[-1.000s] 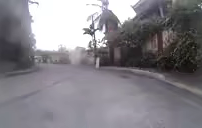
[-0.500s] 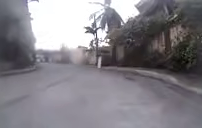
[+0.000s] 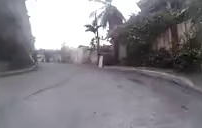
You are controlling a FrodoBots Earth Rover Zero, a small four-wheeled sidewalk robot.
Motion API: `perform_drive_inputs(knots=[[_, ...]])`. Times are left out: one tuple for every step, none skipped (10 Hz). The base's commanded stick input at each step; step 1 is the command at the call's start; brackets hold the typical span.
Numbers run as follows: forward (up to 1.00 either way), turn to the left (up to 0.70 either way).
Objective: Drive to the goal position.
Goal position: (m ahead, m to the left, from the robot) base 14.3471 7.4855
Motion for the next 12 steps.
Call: perform_drive_inputs(knots=[[1.0, 0.0], [1.0, 0.0], [1.0, 0.0], [1.0, 0.0], [1.0, 0.0], [1.0, 0.0], [1.0, 0.0], [1.0, 0.0], [1.0, 0.0], [1.0, 0.0], [1.0, 0.0], [1.0, 0.0]])
